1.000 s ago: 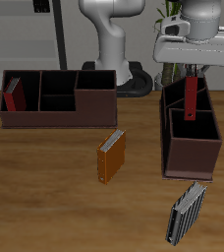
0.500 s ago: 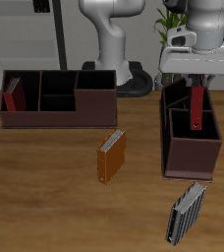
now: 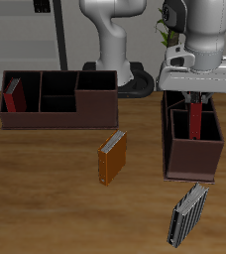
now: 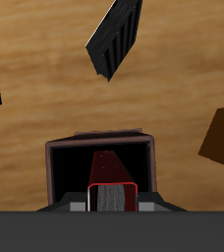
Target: Place the left red book into the back desk caddy's left compartment and place the right red book into the left desk caddy's right compartment and place the orange book into the left desk caddy's back compartment
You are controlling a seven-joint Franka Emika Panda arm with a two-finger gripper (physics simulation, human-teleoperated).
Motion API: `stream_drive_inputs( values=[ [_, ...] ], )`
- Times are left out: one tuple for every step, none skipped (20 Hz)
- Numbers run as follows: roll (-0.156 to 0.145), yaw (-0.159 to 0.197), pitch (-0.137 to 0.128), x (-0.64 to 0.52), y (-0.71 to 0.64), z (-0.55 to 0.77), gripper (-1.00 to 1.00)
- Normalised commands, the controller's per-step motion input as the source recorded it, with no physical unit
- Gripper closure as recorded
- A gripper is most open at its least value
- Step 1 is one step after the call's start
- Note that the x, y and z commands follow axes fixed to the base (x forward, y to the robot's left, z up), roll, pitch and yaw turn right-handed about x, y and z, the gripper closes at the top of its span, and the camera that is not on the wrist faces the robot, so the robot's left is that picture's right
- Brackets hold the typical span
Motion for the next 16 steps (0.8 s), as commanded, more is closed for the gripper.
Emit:
stream_drive_inputs(
  values=[
    [0.04, 0.028, 0.068, 0.04, 0.06, -0.33, 1.0],
    [0.006, -0.024, 0.149, 0.04, 0.18, -0.63, 1.0],
    [0.055, 0.082, 0.011, -0.05, 0.11, -0.23, 1.0],
    [0.008, -0.09, 0.084, 0.01, 0.02, -0.26, 1.0],
    [0.01, 0.067, 0.018, 0.02, 0.12, -0.21, 1.0],
    [0.023, 0.043, 0.049, 0.08, 0.1, -0.25, 1.0],
    [-0.006, -0.005, 0.06, 0.02, 0.03, -0.14, 1.0],
    [-0.042, -0.065, 0.028, 0.06, -0.03, -0.14, 1.0],
    [0.0, -0.016, 0.051, 0.04, -0.03, -0.2, 1.0],
    [-0.015, -0.063, 0.049, 0.09, -0.02, -0.09, 1.0],
    [-0.013, -0.055, 0.068, -0.06, -0.07, -0.34, -1.0],
    [-0.053, -0.1, 0.099, 0.01, -0.25, -0.3, -1.0],
    [0.03, 0.042, 0.012, 0.06, 0.01, -0.09, -1.0],
    [-0.021, -0.072, 0.07, 0.09, -0.18, -0.12, -1.0],
    [-0.009, -0.046, 0.025, -0.05, -0.12, -0.08, -1.0],
    [0.04, 0.049, 0.027, 0.04, 0.02, -0.06, -1.0]
  ],
)
